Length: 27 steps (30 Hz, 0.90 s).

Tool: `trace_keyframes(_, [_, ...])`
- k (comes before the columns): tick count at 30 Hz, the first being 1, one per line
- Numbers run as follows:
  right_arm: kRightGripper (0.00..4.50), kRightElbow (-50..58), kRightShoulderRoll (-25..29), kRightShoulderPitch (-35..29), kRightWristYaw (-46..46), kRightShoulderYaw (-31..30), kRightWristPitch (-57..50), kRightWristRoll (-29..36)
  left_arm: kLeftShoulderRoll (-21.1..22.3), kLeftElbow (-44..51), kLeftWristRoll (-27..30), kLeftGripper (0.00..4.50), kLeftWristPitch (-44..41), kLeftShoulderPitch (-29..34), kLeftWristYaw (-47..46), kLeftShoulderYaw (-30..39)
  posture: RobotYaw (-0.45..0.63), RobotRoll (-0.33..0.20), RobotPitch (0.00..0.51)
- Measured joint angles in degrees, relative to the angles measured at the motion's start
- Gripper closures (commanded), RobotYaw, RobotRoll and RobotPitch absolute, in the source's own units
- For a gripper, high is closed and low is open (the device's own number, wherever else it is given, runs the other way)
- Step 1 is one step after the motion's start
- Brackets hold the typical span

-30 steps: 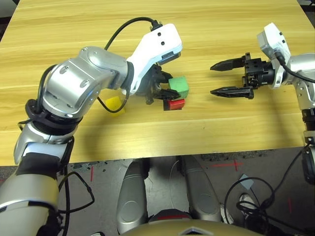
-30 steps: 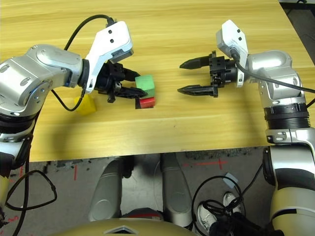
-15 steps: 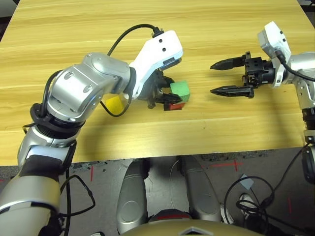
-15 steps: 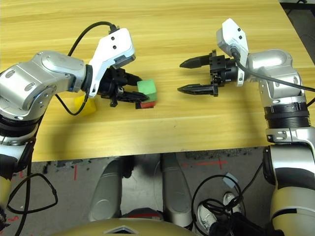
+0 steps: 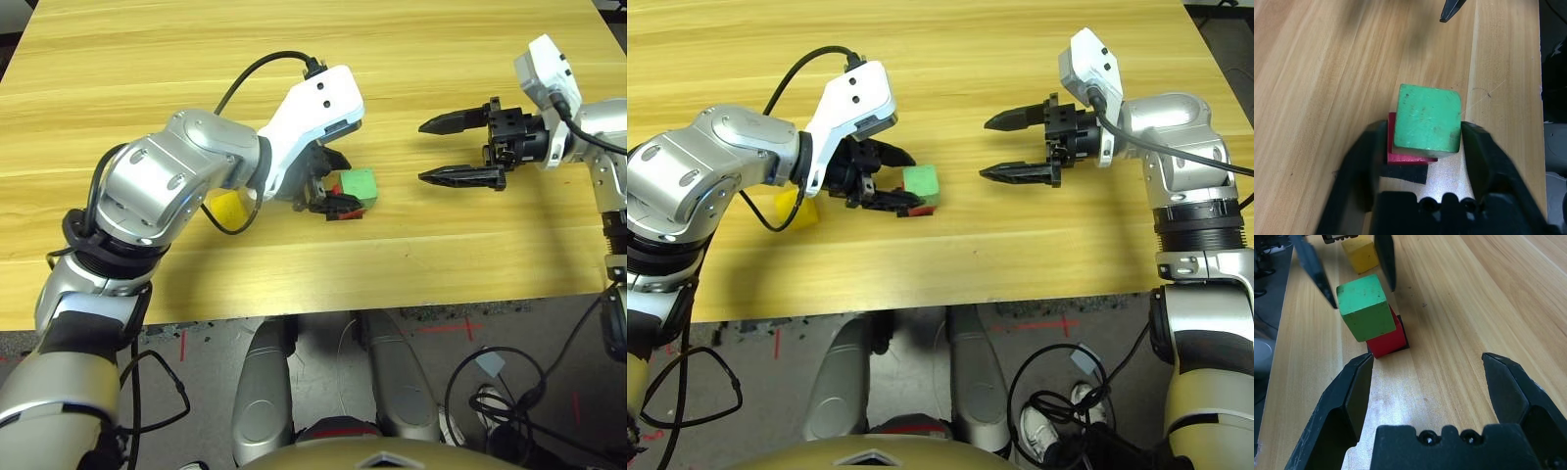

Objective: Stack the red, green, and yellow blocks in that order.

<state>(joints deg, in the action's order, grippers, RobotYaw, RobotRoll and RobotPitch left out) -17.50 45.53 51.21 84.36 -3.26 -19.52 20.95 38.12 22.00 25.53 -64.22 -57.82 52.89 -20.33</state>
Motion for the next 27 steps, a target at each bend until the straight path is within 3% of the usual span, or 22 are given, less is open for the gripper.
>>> trace_keyframes(8, [0.0, -0.7, -0.1, 0.2, 0.1, 0.0, 0.0, 0.0, 9.2, 0.2, 1.9, 0.03, 3.1, 2.7, 4.5, 6.3, 0.11, -0.003, 0.356])
trace_keyframes(18, [0.0, -3.9, -1.5, 2.5, 1.1, -0.4, 1.0, -0.5, 24.6, 2.6, 0.8, 0.03, 12.5, 20.8, 11.1, 11.6, 0.16, -0.008, 0.351])
trace_keyframes(27, [0.0, -6.2, -2.4, 4.8, 2.4, -1.0, 1.9, -2.1, 27.6, 1.2, -3.9, 0.03, 18.3, 29.8, 8.5, 15.2, 0.18, -0.016, 0.352])
